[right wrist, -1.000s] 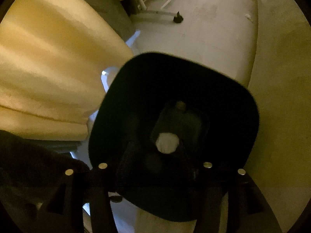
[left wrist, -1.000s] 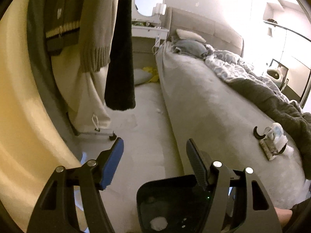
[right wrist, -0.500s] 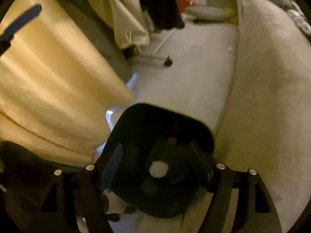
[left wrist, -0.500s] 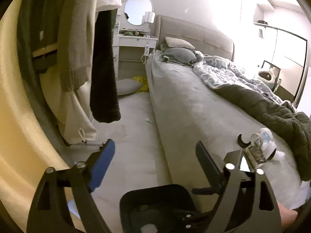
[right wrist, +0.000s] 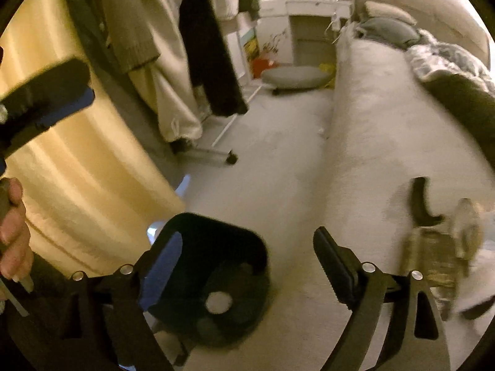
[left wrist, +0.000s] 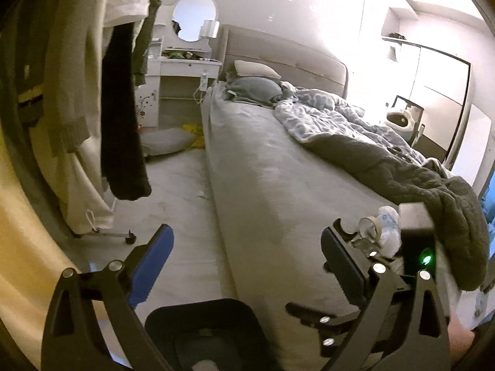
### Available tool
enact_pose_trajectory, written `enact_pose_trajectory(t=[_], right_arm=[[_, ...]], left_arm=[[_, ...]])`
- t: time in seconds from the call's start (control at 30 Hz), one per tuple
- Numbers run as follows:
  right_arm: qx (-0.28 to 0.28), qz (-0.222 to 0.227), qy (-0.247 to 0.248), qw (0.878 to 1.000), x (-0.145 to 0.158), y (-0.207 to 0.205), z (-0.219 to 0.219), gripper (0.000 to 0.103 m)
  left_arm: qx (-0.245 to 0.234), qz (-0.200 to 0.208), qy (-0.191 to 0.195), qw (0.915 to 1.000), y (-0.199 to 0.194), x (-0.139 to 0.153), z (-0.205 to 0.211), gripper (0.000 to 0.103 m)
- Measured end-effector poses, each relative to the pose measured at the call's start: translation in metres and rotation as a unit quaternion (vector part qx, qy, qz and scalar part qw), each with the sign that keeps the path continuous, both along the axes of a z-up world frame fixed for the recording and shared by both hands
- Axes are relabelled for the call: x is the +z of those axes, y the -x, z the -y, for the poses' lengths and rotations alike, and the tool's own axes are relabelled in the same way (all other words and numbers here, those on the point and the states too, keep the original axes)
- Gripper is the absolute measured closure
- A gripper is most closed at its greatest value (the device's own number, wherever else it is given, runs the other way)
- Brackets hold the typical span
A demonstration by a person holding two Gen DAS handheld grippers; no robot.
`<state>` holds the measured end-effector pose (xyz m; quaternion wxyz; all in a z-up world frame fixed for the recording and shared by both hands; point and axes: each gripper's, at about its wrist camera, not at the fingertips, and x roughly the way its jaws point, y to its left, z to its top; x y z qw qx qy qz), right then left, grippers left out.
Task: Collect trash
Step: 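Grasp the clear bubble wrap on the bed with the right gripper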
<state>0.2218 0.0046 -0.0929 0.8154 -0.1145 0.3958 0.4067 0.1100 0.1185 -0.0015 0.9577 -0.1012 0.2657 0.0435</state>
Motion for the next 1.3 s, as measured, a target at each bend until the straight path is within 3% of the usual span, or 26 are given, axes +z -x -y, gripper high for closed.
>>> enact_pose_trajectory(t=[0.53, 0.8, 1.3], right_arm=[[-0.090, 0.069, -0.030, 0.993, 0.039, -0.025, 0.095, 0.011], [-0.142, 0.069, -0.036, 0.987, 0.038, -0.040, 0.135, 0.010], [-0.157, 0.049, -0.030, 0.986, 0.024, -0.059, 0.160, 0.012]], left_arm=[[-0.040, -0.021, -0.006, 0.9990, -0.028, -0.012, 0.054, 0.005], [-0.068, -0.049, 0.009, 0.9964, -0.044, -0.024, 0.083, 0.005], [-0.116, -0.108, 0.019, 0.9873, -0.073, -0.059, 0.130, 0.005]])
